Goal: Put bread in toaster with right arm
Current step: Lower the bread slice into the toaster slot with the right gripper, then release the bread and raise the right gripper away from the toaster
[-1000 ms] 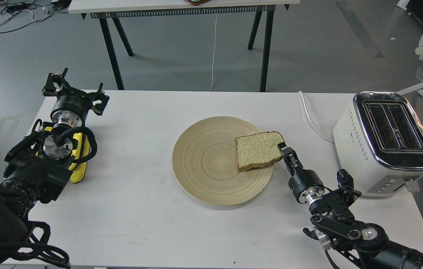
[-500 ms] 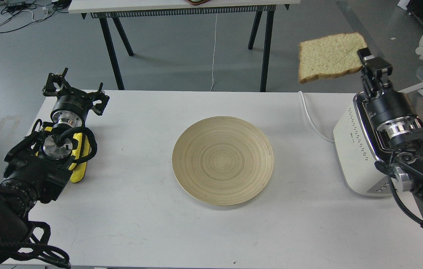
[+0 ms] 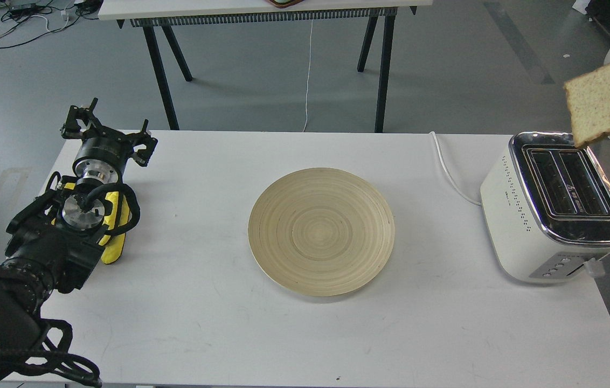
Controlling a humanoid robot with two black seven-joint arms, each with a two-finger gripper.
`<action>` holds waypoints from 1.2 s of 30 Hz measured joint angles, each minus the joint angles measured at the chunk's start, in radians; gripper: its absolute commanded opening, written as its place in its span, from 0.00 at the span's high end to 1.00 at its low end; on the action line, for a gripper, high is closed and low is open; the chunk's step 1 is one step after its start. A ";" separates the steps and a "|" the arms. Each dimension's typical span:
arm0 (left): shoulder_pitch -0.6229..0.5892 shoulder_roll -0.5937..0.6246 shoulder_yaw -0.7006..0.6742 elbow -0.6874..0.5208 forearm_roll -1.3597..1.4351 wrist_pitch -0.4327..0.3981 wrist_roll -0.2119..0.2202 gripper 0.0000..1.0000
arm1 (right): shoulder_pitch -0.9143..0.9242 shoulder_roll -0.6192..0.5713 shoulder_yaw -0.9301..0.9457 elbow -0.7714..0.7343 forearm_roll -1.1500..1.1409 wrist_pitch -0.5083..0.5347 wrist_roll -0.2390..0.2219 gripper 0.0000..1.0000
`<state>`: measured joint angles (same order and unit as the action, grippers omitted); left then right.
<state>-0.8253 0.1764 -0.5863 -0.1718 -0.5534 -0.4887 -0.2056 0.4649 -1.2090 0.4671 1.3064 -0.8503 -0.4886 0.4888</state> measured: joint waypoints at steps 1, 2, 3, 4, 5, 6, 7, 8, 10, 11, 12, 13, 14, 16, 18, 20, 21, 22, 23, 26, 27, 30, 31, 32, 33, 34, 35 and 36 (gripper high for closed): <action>0.000 0.000 0.000 0.000 0.000 0.000 0.000 0.00 | 0.000 0.000 -0.015 -0.002 -0.002 0.000 0.000 1.00; 0.000 0.000 0.000 0.000 0.000 0.000 0.000 0.00 | -0.001 0.000 -0.029 -0.003 -0.003 0.000 0.000 1.00; 0.000 0.000 0.000 0.000 0.000 0.000 0.000 0.00 | -0.001 0.000 -0.045 -0.004 -0.003 0.000 0.000 1.00; 0.000 0.000 0.000 0.000 0.000 0.000 0.000 0.00 | -0.001 0.003 -0.059 -0.004 -0.004 0.000 0.000 1.00; 0.000 0.000 0.000 0.000 0.000 0.000 0.000 0.00 | -0.001 0.005 -0.067 -0.004 -0.004 0.000 0.000 0.99; 0.000 0.000 0.000 0.000 0.000 0.000 0.000 0.00 | -0.001 0.008 -0.075 -0.004 -0.004 0.000 0.000 0.99; 0.000 0.000 0.000 0.000 0.000 0.000 0.000 0.00 | -0.001 0.011 -0.081 -0.003 -0.004 0.000 0.000 0.99; 0.000 0.000 0.000 0.000 0.000 0.000 0.000 0.00 | -0.001 0.013 -0.085 -0.003 -0.004 0.000 0.000 0.99; 0.000 0.000 0.000 0.000 0.000 0.000 0.000 0.00 | -0.001 0.015 -0.093 -0.002 -0.004 0.000 0.000 0.99; 0.000 0.000 0.000 0.000 0.000 0.000 0.000 0.00 | -0.001 0.016 -0.098 -0.001 -0.004 0.000 0.000 0.99; 0.000 0.000 0.000 0.000 0.000 0.000 0.000 0.00 | -0.001 0.016 -0.104 -0.001 -0.004 0.000 0.000 0.99; 0.000 0.000 0.000 0.000 0.000 0.000 0.000 0.00 | -0.001 0.017 -0.110 -0.001 -0.004 0.000 0.000 0.99; 0.000 0.000 0.000 0.000 0.000 0.000 0.000 0.00 | -0.001 0.018 -0.114 -0.001 -0.004 0.000 0.000 0.99; 0.000 0.000 0.000 0.000 0.000 0.000 0.000 0.00 | -0.001 0.020 -0.123 -0.001 -0.004 0.000 0.000 0.99; 0.000 0.000 0.000 0.000 0.000 0.000 0.000 0.00 | -0.001 0.028 -0.127 -0.001 -0.004 0.000 0.000 0.99; 0.000 0.000 0.000 0.000 0.000 0.000 0.000 0.00 | -0.002 0.040 -0.137 0.000 -0.004 0.000 0.000 0.99; 0.000 0.000 0.000 0.000 0.000 0.000 0.000 0.00 | -0.002 0.044 -0.143 0.000 -0.004 0.000 0.000 0.99; 0.000 0.000 0.000 0.000 0.000 0.000 0.000 0.00 | -0.002 0.048 -0.147 -0.001 -0.004 0.000 0.000 0.98; 0.000 0.000 0.000 0.000 0.000 0.000 0.000 0.00 | -0.002 0.050 -0.150 -0.002 -0.004 0.000 0.000 0.97; 0.000 -0.001 0.000 0.000 0.000 0.000 0.000 0.00 | -0.002 0.059 -0.155 -0.003 -0.004 0.000 0.000 0.76; 0.000 -0.001 0.000 0.000 0.000 0.000 0.000 0.00 | -0.002 0.063 -0.155 -0.003 -0.004 0.000 0.000 0.63; 0.000 -0.001 0.000 0.000 0.000 0.000 0.000 0.00 | -0.002 0.078 -0.155 -0.002 -0.004 0.000 0.000 0.05; 0.000 -0.001 0.000 0.000 0.000 0.000 0.000 0.00 | -0.001 0.083 -0.154 -0.001 -0.003 0.000 0.000 0.03; 0.000 -0.001 0.000 0.000 0.000 0.000 0.000 0.00 | 0.000 0.088 -0.148 0.000 -0.002 0.000 0.000 0.03; 0.000 -0.001 0.000 0.000 0.000 0.000 0.000 0.00 | 0.001 0.093 -0.143 0.000 0.000 0.000 0.000 0.02; 0.000 -0.001 0.000 0.000 0.000 0.000 0.000 0.00 | 0.003 0.098 -0.140 0.002 0.001 0.000 0.000 0.02; 0.000 -0.001 0.000 0.000 0.000 0.000 0.000 0.00 | 0.004 0.101 -0.138 0.003 0.002 0.000 0.000 0.02; 0.000 0.000 0.000 0.000 0.000 0.000 0.000 0.00 | 0.006 0.103 -0.136 0.004 0.003 0.000 0.000 0.01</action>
<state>-0.8253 0.1759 -0.5864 -0.1718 -0.5536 -0.4887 -0.2056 0.4713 -1.1061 0.3307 1.3103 -0.8473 -0.4887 0.4887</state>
